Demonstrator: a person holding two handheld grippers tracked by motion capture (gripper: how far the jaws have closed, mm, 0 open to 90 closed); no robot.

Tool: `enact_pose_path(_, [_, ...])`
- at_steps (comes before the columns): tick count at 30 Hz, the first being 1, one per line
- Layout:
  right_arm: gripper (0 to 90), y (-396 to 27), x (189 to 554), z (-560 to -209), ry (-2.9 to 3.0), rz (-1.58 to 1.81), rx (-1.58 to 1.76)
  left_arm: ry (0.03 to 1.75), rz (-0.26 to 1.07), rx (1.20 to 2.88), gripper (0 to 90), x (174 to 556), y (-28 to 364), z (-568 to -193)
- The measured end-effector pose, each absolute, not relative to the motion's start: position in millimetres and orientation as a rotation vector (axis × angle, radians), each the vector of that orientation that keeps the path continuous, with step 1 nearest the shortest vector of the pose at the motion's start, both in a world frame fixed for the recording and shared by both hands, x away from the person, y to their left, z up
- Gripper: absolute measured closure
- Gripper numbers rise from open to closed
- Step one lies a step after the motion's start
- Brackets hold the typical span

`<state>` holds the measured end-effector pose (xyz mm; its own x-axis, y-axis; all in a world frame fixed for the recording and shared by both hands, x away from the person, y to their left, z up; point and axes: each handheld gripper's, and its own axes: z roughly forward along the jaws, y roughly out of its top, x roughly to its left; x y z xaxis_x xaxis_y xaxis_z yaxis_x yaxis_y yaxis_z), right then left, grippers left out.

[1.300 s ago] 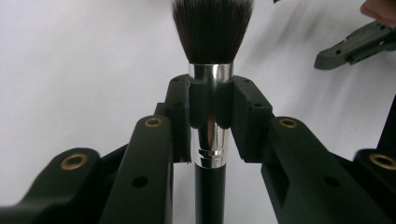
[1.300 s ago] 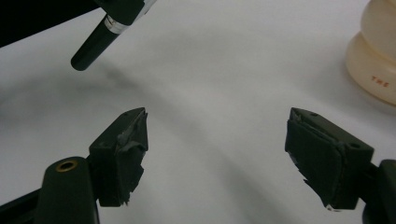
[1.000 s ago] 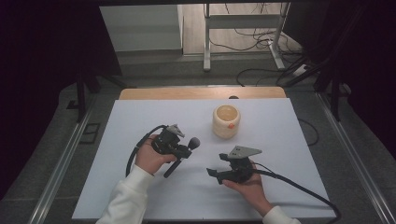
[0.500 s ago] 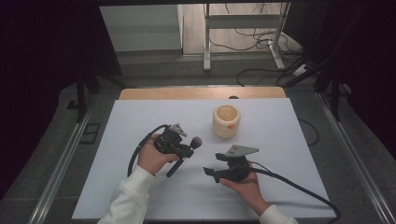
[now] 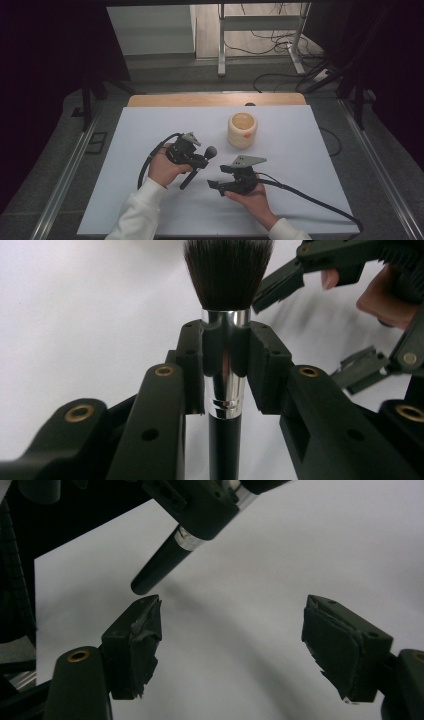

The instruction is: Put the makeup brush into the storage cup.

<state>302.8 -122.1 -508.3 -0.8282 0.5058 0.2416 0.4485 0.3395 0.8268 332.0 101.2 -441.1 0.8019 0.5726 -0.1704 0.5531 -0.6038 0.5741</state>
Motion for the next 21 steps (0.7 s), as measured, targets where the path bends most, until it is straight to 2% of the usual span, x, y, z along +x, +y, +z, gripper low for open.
enact_pose_path(21, [28.4,-88.7,304.8,-512.3,2.544,1.612,0.918,0.823,0.037,2.351,70.9,330.2,100.6,-440.0])
